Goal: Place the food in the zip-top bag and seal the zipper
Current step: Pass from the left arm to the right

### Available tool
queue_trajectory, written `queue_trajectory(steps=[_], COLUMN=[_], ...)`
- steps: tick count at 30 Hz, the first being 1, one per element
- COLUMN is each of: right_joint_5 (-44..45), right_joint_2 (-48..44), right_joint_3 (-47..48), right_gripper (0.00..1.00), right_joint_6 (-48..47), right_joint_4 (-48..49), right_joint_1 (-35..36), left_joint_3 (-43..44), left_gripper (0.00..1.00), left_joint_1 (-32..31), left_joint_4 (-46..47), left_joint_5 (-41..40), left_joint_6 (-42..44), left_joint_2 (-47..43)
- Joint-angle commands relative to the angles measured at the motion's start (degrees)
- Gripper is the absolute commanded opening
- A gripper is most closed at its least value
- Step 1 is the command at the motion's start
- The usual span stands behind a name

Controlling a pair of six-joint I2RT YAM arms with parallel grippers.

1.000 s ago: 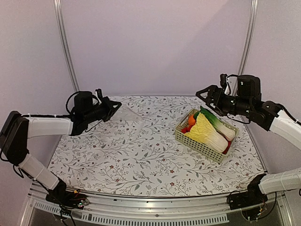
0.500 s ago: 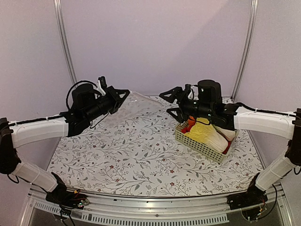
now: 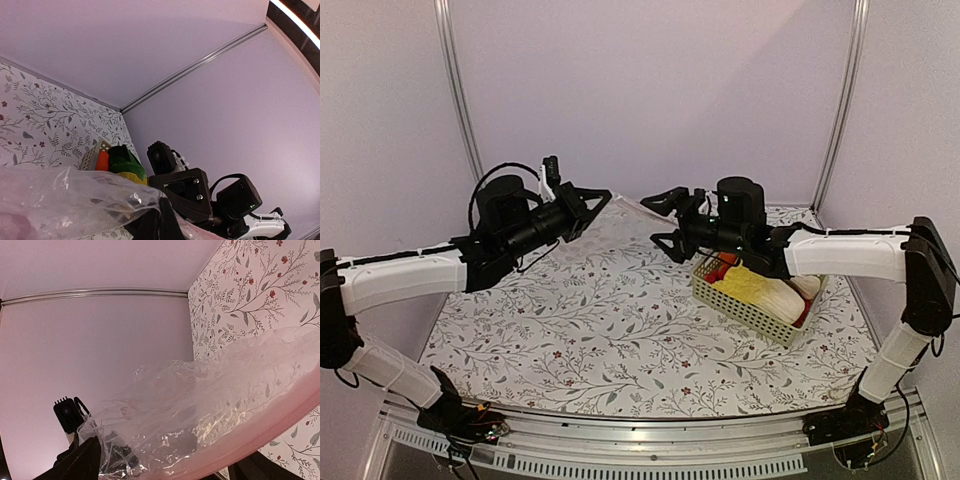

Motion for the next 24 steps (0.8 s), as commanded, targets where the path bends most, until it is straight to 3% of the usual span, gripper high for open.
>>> queue_trajectory(steps=[1, 13, 20, 22, 24], right_joint_5=[1.54, 0.65, 0.5, 0.58, 0.51], right_joint_2=[1.9, 1.74, 1.21, 0.66, -0.05], right_joint_3=[0.58, -0.67, -0.38, -0.27, 0.06], right_gripper=[0.86, 0.53, 0.07, 0.0, 0.0], right_joint_6=[2.14, 1.25, -1.53, -2.95, -5.2], right_joint_4=[2.85, 3.81, 3.7, 2.96, 0.79], right_joint_1=[-0.03, -2.78, -2.84, -2.88, -2.92], left_joint_3=[-0.52, -4.67, -2.71, -2.26, -2.32], left_gripper=[0.0, 0.0, 0.02, 0.18, 0.48], left_joint_1=[-1.58, -2.54, -2.85, -2.85, -2.85], left_joint_4=[1.57, -0.58, -10.46, -14.44, -18.47], left_joint_5=[2.72, 12.64, 15.22, 14.59, 13.21], left_joint_6=[3.59, 13.13, 17.99, 19.45, 21.09], left_joint_2=[-2.08, -7.37, -7.79, -8.58, -10.12])
